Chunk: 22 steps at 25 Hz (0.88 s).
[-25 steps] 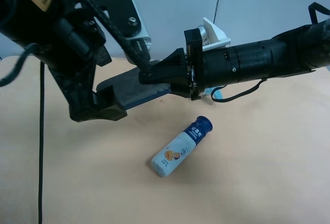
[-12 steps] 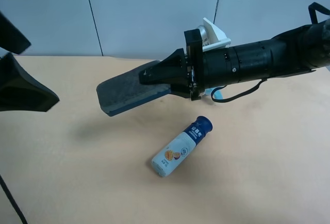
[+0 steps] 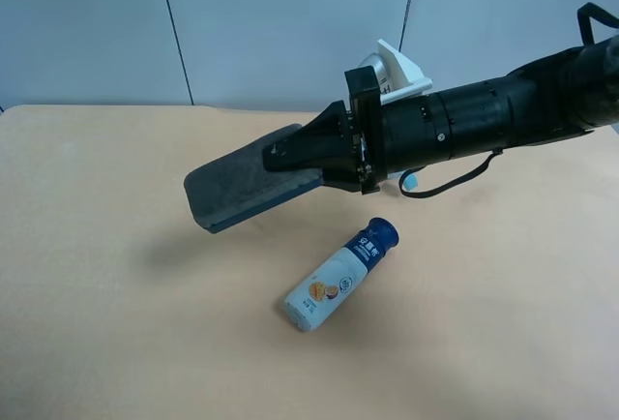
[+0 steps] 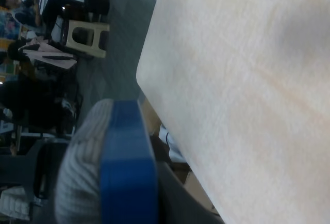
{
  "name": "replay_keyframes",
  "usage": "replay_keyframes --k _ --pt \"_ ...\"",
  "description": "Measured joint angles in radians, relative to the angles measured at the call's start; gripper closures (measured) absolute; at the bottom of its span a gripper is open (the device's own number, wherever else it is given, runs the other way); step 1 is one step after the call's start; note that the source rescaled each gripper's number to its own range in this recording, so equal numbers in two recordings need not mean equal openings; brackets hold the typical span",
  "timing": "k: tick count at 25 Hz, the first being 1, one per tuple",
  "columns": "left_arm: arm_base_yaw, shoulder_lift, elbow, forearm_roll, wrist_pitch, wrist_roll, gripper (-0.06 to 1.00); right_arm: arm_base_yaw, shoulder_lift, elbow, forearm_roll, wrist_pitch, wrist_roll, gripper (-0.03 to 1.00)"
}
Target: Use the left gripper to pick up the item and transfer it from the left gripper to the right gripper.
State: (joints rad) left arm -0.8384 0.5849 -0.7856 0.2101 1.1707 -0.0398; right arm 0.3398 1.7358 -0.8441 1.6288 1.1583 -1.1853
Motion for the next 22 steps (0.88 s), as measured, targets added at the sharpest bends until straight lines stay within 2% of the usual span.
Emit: replay_keyframes --k 3,6,16,22 --pt "0.000 -0.128 0.085 -0.075 -0.011 -0.005 -0.05 0.000 0.000 0.000 0.000 0.000 0.011 0.96" --pt "0.000 -0.245 0.139 -0.115 -0.017 -0.005 -0.05 0.000 0.000 0.000 0.000 0.000 0.013 0.96" --pt "0.000 -0.564 0.242 -0.131 -0.030 -0.005 -0.05 0.000 0.000 0.000 0.000 0.000 0.047 0.96" --pt "0.000 -0.588 0.245 -0.145 -0.055 0.001 -0.05 0.000 0.000 0.000 0.000 -0.010 0.071 0.96"
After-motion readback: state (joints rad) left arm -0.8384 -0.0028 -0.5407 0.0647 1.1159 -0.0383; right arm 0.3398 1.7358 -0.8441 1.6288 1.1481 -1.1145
